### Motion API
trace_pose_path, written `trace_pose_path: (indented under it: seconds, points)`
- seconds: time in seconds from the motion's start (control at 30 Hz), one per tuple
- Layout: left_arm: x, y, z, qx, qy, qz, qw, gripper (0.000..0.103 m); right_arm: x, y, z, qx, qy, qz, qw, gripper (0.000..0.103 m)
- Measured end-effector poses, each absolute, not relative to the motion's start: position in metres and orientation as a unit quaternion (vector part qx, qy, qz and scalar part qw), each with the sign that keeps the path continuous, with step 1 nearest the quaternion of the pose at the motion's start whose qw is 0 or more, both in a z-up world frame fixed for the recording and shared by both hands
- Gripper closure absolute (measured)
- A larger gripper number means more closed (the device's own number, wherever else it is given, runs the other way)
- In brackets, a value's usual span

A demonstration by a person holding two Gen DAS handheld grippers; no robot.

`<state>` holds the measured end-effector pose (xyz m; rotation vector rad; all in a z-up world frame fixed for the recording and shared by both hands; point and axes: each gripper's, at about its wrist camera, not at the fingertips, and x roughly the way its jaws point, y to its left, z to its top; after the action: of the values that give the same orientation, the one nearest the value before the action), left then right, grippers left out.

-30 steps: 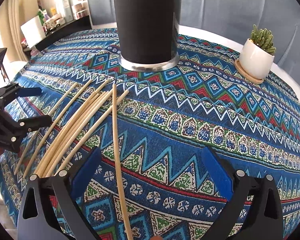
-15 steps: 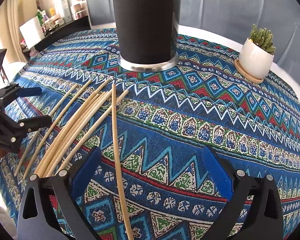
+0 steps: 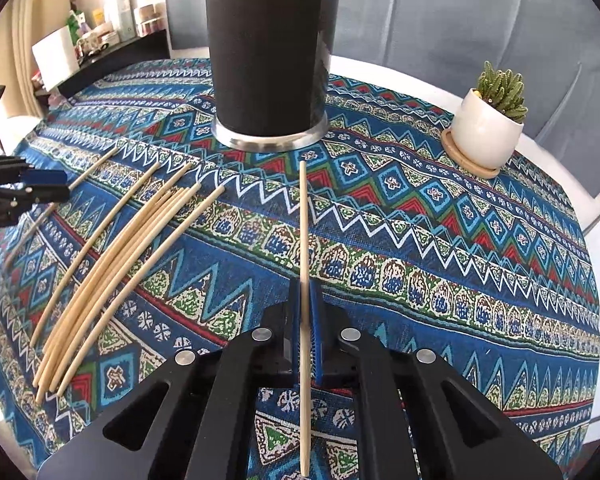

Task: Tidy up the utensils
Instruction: 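Lower the right tool onto the stick pile and grasp one stick while the left tool grasps another, then lift the held sticks with both tools and carry them above the black holder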

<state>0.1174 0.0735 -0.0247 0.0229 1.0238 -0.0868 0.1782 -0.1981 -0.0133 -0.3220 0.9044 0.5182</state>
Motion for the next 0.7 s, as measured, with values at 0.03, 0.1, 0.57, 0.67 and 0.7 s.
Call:
trace_pose_path:
  seconds: [0.03, 0.1, 0.57, 0.67, 0.7]
  points:
    - [0.119, 0.081, -0.025, -0.002, 0.495, -0.040, 0.868, 0.095, 0.178, -0.198, -0.012, -0.156, 0.436, 0.243, 0.853, 0.099]
    - [0.122, 0.091, -0.024, -0.022, 0.503, -0.050, 0.862, 0.098, 0.179, -0.202, -0.011, -0.151, 0.449, 0.234, 0.849, 0.099]
    - [0.116, 0.110, 0.000, 0.012, 0.496, -0.041, 0.867, 0.098, 0.168, -0.260, 0.015, -0.034, 0.458, 0.215, 0.862, 0.099]
    - [0.116, 0.115, 0.019, 0.011, 0.481, -0.036, 0.876, 0.098, 0.167, -0.266, 0.031, -0.023, 0.446, 0.212, 0.869, 0.099]
    - [0.117, 0.117, 0.025, 0.012, 0.475, -0.034, 0.879, 0.098, 0.167, -0.266, 0.038, -0.022, 0.440, 0.212, 0.873, 0.099]
